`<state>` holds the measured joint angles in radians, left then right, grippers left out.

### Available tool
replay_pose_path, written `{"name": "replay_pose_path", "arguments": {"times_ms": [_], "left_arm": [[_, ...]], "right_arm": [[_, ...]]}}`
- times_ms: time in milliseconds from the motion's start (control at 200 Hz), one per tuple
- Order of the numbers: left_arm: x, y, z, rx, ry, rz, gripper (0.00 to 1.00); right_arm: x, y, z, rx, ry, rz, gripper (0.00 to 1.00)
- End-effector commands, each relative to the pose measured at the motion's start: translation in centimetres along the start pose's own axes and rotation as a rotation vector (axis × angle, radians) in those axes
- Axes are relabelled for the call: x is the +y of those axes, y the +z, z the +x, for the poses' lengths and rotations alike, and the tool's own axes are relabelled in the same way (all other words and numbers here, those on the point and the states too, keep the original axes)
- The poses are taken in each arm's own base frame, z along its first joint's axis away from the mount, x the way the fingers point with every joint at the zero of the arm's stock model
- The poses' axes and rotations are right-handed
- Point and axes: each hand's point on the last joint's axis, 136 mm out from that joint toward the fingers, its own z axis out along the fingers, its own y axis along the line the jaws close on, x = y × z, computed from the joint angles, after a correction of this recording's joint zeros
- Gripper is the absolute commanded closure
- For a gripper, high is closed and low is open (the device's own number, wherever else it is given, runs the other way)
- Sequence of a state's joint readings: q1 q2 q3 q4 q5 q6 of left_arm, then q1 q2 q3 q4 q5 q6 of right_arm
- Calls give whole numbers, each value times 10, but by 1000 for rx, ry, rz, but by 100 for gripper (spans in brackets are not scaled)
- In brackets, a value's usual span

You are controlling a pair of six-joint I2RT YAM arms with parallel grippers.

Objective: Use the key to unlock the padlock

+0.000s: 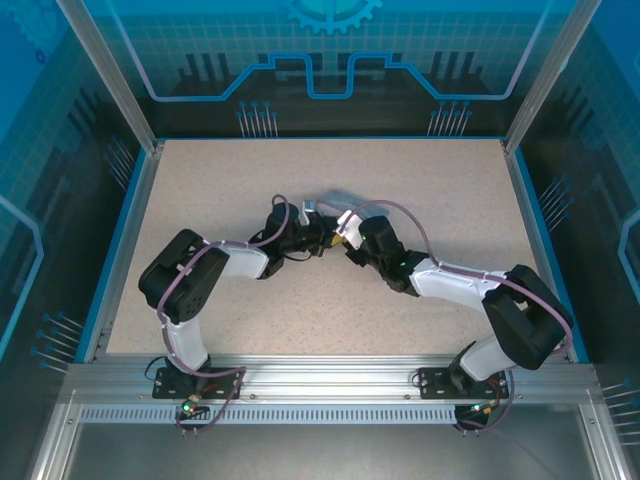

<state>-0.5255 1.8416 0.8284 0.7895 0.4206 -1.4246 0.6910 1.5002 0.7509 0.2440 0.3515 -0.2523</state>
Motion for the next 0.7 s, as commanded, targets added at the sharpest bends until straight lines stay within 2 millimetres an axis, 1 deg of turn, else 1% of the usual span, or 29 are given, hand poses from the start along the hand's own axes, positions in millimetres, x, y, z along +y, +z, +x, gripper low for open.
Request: {"name": "replay_pose_path", "arguments": {"times_ms": [0, 165, 315, 395, 480, 695], "left_arm": [[-26, -8, 5, 20, 18, 60, 100], [-29, -9, 5, 20, 21, 67, 100], [-29, -9, 5, 22, 22, 68, 100], [-29, -10, 5, 24, 24, 67, 100], [-26, -12, 3, 25, 24, 61, 100], [-15, -13, 4, 31, 30, 35, 100]], "right_arm": [[-2, 7, -5, 6, 2, -12, 69], [-2, 9, -5, 12, 6, -21, 74], [-3, 8, -5, 6, 25, -51, 88], [-4, 5, -6, -12, 64, -96, 94], [-3, 0, -7, -31, 122, -185, 100], [9, -8, -7, -35, 214, -385, 100]]}}
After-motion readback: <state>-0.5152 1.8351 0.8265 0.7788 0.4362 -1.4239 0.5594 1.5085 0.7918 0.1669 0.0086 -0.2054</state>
